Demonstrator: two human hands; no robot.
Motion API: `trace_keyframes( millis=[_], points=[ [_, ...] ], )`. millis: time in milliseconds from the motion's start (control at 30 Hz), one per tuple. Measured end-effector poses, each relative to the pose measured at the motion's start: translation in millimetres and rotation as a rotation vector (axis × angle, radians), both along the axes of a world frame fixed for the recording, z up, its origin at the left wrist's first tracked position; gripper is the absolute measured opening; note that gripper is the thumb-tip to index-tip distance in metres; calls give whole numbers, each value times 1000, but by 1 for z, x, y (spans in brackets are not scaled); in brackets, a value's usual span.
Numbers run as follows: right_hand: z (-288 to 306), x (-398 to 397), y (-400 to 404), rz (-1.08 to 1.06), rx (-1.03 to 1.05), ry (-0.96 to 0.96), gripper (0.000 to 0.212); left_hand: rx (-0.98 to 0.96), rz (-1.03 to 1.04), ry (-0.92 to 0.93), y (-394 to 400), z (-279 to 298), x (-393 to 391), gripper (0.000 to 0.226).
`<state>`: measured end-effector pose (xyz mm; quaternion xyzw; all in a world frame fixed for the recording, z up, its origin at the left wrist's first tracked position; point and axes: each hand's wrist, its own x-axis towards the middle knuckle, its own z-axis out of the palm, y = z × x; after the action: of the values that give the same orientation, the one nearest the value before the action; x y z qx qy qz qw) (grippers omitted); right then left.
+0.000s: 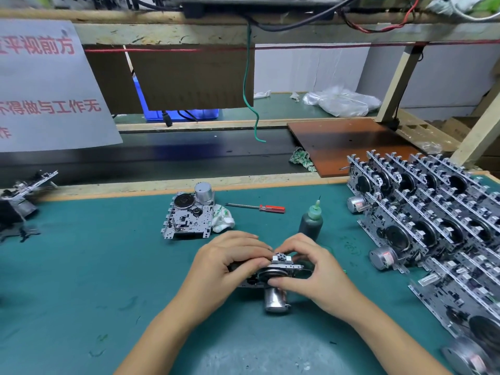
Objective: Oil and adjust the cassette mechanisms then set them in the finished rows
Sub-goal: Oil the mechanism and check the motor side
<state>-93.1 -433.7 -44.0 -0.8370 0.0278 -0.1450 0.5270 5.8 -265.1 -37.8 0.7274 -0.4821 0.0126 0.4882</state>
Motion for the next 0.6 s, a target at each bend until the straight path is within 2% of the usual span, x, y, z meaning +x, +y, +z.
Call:
trace_keyframes(
  millis=[333,533,600],
  points=[
    [1,-1,0,-3,3,-8,30,53,38,-34,0,3,-1,25],
    [-3,-7,8,-62,30,-11,31,26,11,-11,-1,2,1,20],
    [-5,-12,11,-115,-95,-3,36,34,17,-22,-2,3,1,20]
  ],
)
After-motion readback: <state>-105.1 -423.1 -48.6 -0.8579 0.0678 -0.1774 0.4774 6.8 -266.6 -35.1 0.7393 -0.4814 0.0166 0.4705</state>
